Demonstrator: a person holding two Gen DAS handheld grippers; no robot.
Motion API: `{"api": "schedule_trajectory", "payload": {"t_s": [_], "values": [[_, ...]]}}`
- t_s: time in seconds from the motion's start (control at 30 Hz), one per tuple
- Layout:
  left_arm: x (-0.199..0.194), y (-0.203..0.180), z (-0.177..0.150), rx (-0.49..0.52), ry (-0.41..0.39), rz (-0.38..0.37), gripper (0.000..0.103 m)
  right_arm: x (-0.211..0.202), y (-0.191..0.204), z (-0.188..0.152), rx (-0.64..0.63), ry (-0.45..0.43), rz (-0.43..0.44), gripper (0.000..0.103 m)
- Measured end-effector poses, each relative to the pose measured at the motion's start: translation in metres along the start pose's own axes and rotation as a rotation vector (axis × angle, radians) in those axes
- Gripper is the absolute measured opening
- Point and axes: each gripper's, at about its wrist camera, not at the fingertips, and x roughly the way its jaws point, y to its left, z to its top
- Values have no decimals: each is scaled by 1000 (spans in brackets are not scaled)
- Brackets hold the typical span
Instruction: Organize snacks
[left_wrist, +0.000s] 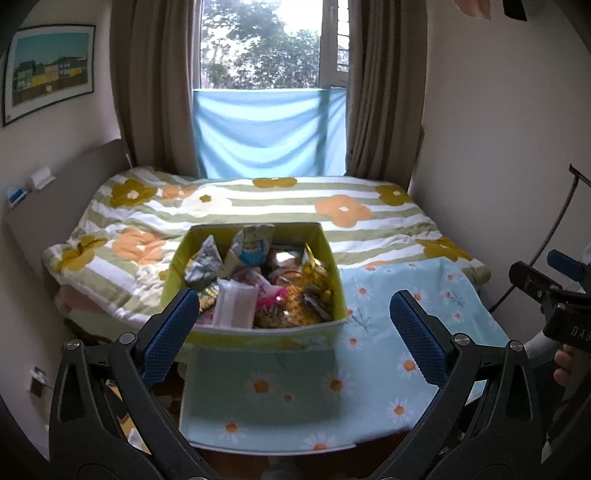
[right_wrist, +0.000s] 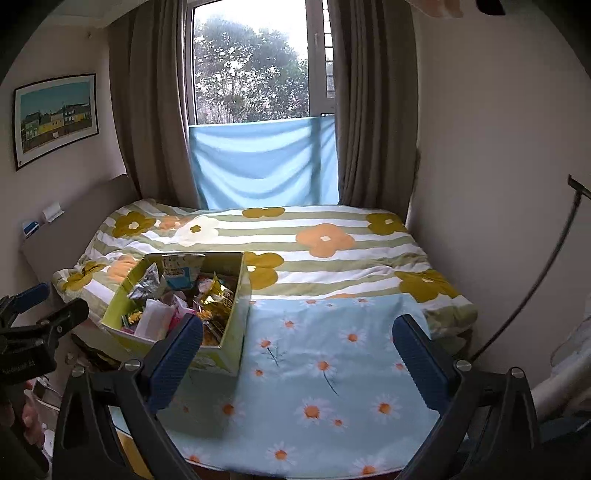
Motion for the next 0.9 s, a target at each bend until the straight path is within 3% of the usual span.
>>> {"api": "schedule_trajectory", "payload": {"t_s": [0.47, 0.9], "values": [[-26, -29, -15, 6, -8, 18, 103, -19, -18, -19, 15, -5, 12, 102], [-32, -31, -15, 1, -20, 29, 103, -22, -20, -18, 18, -13, 14, 102]]}}
